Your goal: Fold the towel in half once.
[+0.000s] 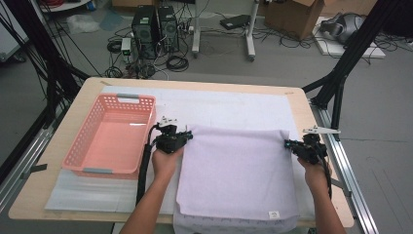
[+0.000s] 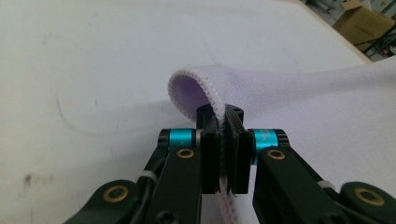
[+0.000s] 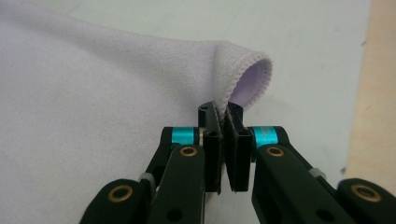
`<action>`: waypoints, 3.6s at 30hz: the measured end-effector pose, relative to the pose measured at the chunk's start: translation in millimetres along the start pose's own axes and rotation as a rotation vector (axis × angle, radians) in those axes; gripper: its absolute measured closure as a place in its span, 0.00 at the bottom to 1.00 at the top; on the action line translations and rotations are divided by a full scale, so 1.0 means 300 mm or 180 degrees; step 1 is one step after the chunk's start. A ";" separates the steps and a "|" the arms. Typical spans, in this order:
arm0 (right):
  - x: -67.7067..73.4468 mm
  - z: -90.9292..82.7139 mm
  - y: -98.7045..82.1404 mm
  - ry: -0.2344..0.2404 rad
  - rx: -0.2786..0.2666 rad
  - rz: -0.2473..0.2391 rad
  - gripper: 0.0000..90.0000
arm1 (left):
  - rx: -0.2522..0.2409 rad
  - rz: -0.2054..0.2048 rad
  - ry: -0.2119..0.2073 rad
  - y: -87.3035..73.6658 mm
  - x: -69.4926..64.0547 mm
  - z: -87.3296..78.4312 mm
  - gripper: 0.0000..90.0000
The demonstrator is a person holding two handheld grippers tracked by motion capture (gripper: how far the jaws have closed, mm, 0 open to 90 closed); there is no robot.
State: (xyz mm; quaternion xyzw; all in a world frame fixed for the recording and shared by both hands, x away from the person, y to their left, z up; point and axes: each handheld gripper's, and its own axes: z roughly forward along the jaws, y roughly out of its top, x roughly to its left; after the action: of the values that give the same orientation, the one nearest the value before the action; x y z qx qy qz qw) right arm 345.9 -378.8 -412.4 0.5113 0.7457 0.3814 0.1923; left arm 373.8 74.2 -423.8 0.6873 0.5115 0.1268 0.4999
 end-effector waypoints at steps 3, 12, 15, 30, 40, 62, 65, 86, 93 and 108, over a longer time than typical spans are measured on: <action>-0.023 0.005 0.039 -0.0048 -0.0063 -0.0002 0.97 | -0.0090 -0.0044 0.0008 0.029 0.004 0.019 0.95; -0.065 0.072 0.170 -0.0128 -0.0154 -0.0074 0.97 | -0.0281 -0.0191 0.0049 0.085 0.063 0.088 0.95; -0.071 0.104 0.189 -0.0120 -0.0173 -0.0066 0.97 | -0.0264 -0.0210 0.0037 0.074 0.086 0.105 0.95; -0.117 0.219 0.161 -0.0057 -0.0147 0.0101 0.96 | -0.0354 -0.0093 -0.0010 0.060 0.104 0.136 0.95; -0.120 0.216 0.149 -0.0029 -0.0034 0.0186 0.72 | -0.0049 -0.0110 0.0113 0.039 0.115 0.138 0.56; 0.016 -0.033 -0.018 0.0249 0.0046 -0.0120 0.62 | -0.0110 0.0416 -0.0201 -0.091 -0.034 -0.040 0.44; 0.035 -0.060 -0.075 0.0250 0.0007 -0.0137 0.63 | -0.0058 0.0453 -0.0219 -0.108 -0.042 -0.064 0.45; 0.128 -0.204 -0.286 0.0178 0.0114 -0.0277 0.68 | 0.0102 0.0356 -0.0607 -0.296 -0.092 -0.286 0.52; 0.162 -0.188 -0.303 0.0101 0.0267 -0.0429 0.76 | 0.0412 0.0516 -0.0479 -0.327 -0.143 -0.278 0.63; 0.144 -0.229 -0.299 0.0219 0.0115 -0.0227 0.98 | 0.0253 0.0650 -0.0461 -0.317 -0.159 -0.316 1.00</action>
State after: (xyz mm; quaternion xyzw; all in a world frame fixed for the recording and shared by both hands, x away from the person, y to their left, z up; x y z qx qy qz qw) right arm 226.9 -381.7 -432.9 0.4744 0.7764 0.3781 0.1708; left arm 232.9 85.5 -440.9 0.7625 0.4060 0.1067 0.4924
